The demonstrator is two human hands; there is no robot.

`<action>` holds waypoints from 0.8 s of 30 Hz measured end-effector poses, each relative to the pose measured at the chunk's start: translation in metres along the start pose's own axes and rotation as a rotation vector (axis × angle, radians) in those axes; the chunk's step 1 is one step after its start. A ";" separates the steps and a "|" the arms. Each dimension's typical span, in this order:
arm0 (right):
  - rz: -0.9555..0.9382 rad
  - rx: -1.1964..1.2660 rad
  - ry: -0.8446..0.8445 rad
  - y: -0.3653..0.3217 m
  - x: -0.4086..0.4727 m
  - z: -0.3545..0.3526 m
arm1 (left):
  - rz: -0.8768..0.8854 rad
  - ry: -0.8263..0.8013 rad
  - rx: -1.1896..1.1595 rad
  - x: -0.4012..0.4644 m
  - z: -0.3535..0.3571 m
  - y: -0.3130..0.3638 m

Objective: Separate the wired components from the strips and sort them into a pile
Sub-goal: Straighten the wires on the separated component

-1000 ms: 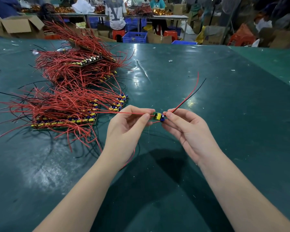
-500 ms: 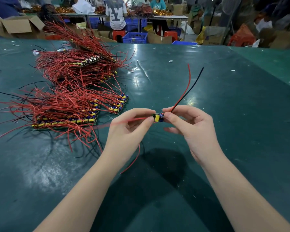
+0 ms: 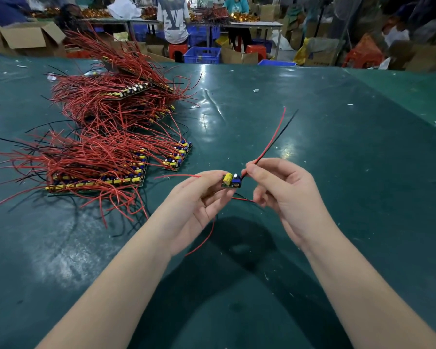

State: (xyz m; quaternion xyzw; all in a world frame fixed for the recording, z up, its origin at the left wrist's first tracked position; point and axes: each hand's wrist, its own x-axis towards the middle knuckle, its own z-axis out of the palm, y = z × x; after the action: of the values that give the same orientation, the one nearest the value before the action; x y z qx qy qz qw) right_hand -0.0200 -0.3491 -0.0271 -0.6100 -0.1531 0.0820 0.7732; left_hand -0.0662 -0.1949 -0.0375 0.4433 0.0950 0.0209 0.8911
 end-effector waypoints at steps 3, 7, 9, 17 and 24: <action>-0.059 -0.084 -0.008 0.000 -0.001 0.000 | 0.057 -0.028 0.075 -0.001 -0.001 -0.003; -0.125 -0.180 -0.029 0.003 -0.002 0.001 | 0.128 0.012 0.208 -0.001 -0.003 -0.005; -0.153 -0.235 -0.016 0.004 -0.003 0.001 | 0.155 0.023 0.225 -0.002 -0.002 -0.005; -0.151 -0.086 0.045 0.007 -0.006 0.008 | 0.239 0.021 0.135 -0.002 0.004 -0.006; 0.037 0.226 0.129 0.010 -0.010 0.021 | 0.202 -0.004 0.032 -0.001 0.002 -0.007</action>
State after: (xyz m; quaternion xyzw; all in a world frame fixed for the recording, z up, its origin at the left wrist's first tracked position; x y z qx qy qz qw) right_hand -0.0357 -0.3307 -0.0342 -0.5257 -0.0815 0.0734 0.8436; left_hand -0.0673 -0.2007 -0.0416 0.4648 0.0482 0.1083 0.8775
